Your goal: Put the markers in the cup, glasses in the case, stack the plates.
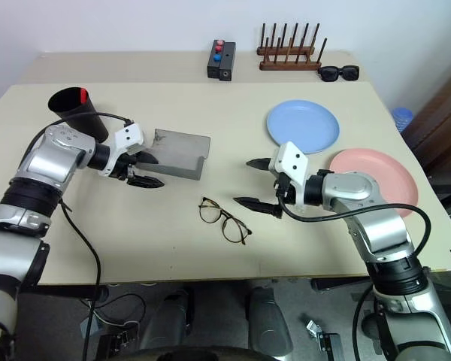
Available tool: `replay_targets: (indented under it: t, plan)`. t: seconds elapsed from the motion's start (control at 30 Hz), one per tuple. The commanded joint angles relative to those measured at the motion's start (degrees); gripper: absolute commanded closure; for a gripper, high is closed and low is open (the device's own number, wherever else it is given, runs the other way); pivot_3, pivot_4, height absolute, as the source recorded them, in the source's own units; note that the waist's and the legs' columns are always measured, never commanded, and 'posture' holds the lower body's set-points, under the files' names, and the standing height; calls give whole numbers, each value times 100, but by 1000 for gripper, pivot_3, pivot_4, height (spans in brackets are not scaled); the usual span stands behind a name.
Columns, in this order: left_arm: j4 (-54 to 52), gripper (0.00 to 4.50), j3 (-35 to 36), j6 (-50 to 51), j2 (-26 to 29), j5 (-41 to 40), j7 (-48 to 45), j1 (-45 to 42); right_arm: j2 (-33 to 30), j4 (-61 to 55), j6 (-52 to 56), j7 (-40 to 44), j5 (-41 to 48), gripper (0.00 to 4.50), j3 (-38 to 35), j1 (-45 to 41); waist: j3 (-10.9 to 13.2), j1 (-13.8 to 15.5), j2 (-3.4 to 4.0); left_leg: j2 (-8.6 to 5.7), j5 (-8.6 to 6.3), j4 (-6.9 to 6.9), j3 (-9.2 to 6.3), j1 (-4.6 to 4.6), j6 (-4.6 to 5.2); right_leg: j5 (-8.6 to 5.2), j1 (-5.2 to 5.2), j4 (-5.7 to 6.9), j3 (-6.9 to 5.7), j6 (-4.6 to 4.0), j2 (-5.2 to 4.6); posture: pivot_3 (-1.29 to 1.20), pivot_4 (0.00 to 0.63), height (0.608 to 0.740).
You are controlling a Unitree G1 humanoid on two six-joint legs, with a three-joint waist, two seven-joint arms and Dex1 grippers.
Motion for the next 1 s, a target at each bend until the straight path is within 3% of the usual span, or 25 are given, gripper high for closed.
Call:
replay_targets:
  t: [0.03,0.17,0.6,1.0]
  plan:
    - [53,2307,95,-69,-32,72,-127,-159,-66,-268,-53,-26,109,0,-213,60,0,1,0,0,0,0,0,0,0,0,0,1,0,0,0,0,150,740]
    - [-149,4419,191,-174,-1,44,-167,1,-52,-259,-68,-42,96,0,-207,88,0,4,0,0,0,1,0,-1,0,1,0,1,1,1,0,0,150,740]
    - [-2291,4470,655,193,924,-433,-605,1396,100,-140,-38,53,104,0,58,-128,1,12,1,1,0,1,0,-1,0,0,-3,4,1,-1,0,0,150,740]
    - [-1701,4470,102,-80,13,47,-298,623,-23,-348,705,-55,-7,0,434,-92,1,36,1,0,0,21,-1,-10,2,1,-2,7,0,1,0,0,150,740]
